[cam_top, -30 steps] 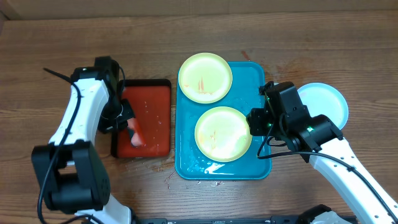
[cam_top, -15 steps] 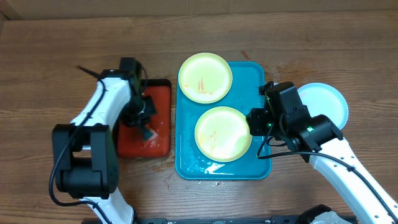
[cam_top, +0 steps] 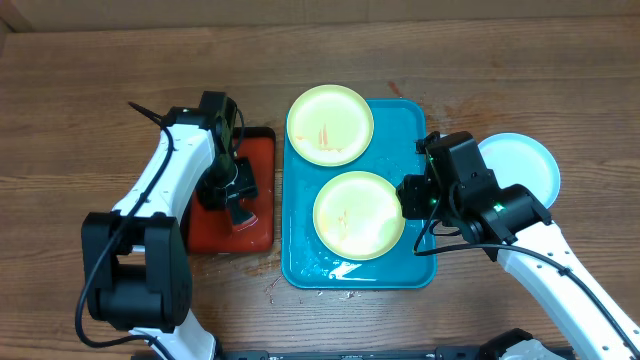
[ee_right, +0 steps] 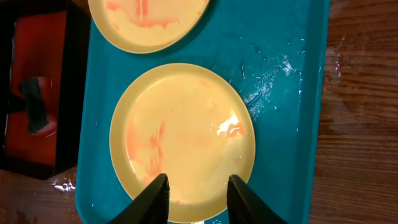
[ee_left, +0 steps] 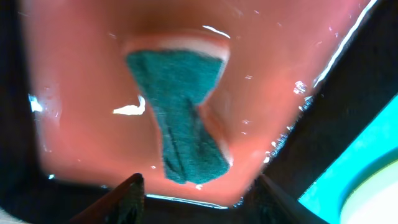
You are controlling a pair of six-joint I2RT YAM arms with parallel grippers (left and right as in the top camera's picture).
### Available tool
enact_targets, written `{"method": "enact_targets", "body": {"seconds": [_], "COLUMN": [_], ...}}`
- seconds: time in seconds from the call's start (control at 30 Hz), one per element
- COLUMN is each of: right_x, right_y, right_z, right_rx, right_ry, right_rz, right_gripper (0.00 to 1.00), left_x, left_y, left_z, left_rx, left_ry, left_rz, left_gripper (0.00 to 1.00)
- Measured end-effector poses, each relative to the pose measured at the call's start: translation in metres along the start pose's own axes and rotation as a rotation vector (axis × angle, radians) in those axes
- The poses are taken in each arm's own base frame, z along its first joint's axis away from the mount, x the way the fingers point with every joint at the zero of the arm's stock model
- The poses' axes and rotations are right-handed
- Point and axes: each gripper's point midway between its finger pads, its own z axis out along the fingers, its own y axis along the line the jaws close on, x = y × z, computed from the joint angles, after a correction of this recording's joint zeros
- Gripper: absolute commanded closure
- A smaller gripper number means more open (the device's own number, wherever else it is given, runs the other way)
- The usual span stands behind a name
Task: Clean dirty plates on tray and stack at the side
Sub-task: 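Grasp the sponge on the red tray with the left gripper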
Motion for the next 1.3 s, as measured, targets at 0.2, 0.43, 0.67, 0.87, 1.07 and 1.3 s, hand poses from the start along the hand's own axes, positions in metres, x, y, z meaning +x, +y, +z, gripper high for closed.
{"method": "enact_targets", "body": {"seconds": [0.2, 0.43, 0.67, 0.87, 1.07, 1.3], "right_x": [0.004, 0.011, 0.015, 0.016, 0.017, 0.017], "right_y": [-0.002, -0.005, -0.007, -0.008, -0.008, -0.008], "right_z": [0.000, 0.000, -0.001, -0.001, -0.001, -0.001], "right_rx": [0.008, 0.021, 0.028, 0.031, 0.032, 0.034], "right_ry": [0.017, 0.045, 0.060, 0.066, 0.068, 0.071], "right_rz": [0.002, 0.006, 0.008, 0.009, 0.009, 0.010], "right_gripper": [0.67, 0.67, 0.68, 0.68, 0.68, 0.68], "left_x": [-0.009, -0.006, -0.004, -0.008, -0.015, -0.018], "left_y": [0.014, 0.022, 0.018, 0.015, 0.018, 0.020], "left_z": [0.015, 0.039, 0.035, 0.007, -0.004, 0.016], "left_rx": [-0.072, -0.080, -0.058, -0.040, -0.060, -0.059], "left_ry": [-0.065, -0.084, -0.067, -0.109, -0.158, -0.188], "left_rz": [-0.088, -0.163, -0.159, -0.107, -0.073, -0.051], "left_gripper": [0.71, 0.96, 0.96, 0.96, 0.96, 0.72]}}
